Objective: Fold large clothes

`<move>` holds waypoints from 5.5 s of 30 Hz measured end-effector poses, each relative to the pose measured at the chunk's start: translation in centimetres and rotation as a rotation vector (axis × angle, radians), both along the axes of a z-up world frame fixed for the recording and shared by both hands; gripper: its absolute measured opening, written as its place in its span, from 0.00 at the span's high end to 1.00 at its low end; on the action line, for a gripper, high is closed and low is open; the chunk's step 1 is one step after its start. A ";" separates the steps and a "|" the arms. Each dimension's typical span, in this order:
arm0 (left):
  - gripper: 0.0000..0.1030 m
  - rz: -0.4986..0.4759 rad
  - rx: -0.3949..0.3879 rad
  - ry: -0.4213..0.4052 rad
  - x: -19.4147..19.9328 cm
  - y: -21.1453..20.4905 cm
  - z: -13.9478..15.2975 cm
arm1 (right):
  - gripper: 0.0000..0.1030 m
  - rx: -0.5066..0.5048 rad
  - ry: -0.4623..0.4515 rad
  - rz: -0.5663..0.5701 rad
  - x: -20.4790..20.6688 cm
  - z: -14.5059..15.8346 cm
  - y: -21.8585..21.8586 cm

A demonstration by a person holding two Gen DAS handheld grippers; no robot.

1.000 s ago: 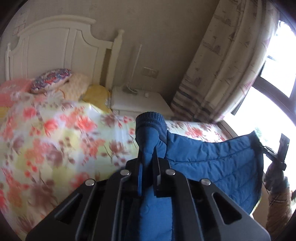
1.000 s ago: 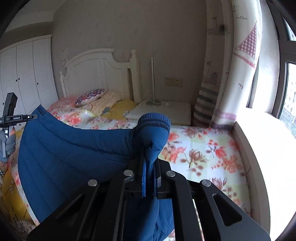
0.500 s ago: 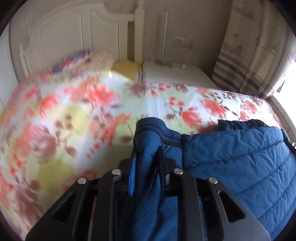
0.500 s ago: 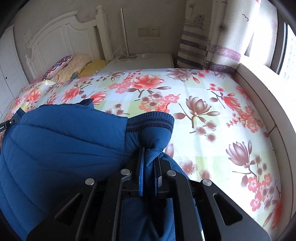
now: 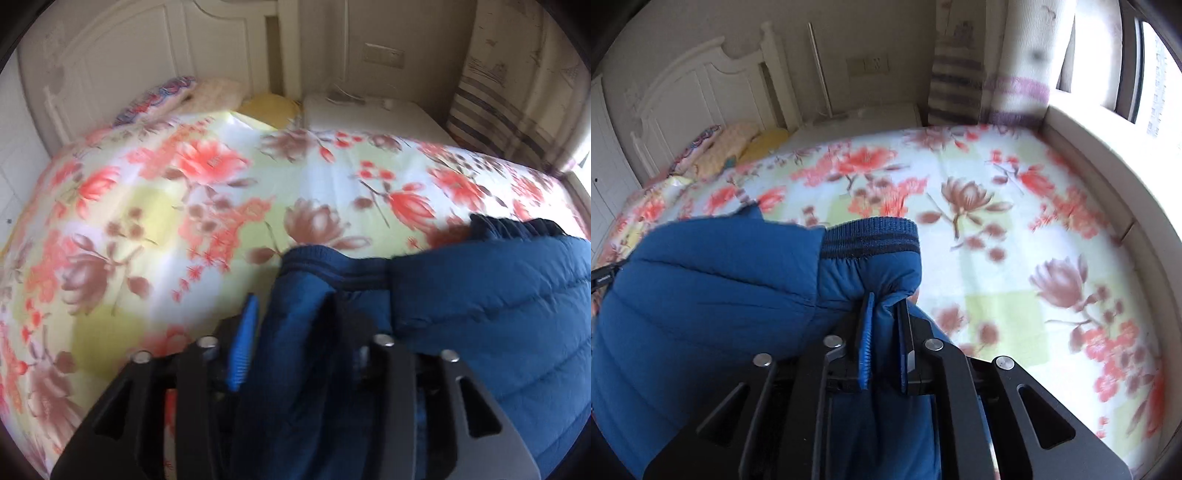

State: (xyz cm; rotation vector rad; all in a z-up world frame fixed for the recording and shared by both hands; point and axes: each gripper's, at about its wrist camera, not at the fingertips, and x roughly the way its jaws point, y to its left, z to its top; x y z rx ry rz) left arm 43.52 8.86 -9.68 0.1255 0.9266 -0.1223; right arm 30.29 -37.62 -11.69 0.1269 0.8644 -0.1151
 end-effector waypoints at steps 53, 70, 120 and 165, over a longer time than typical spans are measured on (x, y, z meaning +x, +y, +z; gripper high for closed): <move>0.58 -0.147 -0.463 0.040 -26.9 10.7 -0.3 | 0.80 0.255 -0.148 0.282 -26.0 1.2 2.2; 0.02 -0.089 -0.188 -0.236 -20.4 -1.4 10.4 | 0.48 -0.202 -0.381 0.435 -16.6 12.8 16.3; 0.04 -0.164 0.013 -0.072 -4.3 -12.1 1.4 | 0.64 -0.165 0.038 0.108 2.1 0.0 6.1; 0.02 -0.083 -0.131 0.056 -2.2 -7.8 -1.2 | 0.33 -0.375 0.007 0.508 -3.8 1.0 23.7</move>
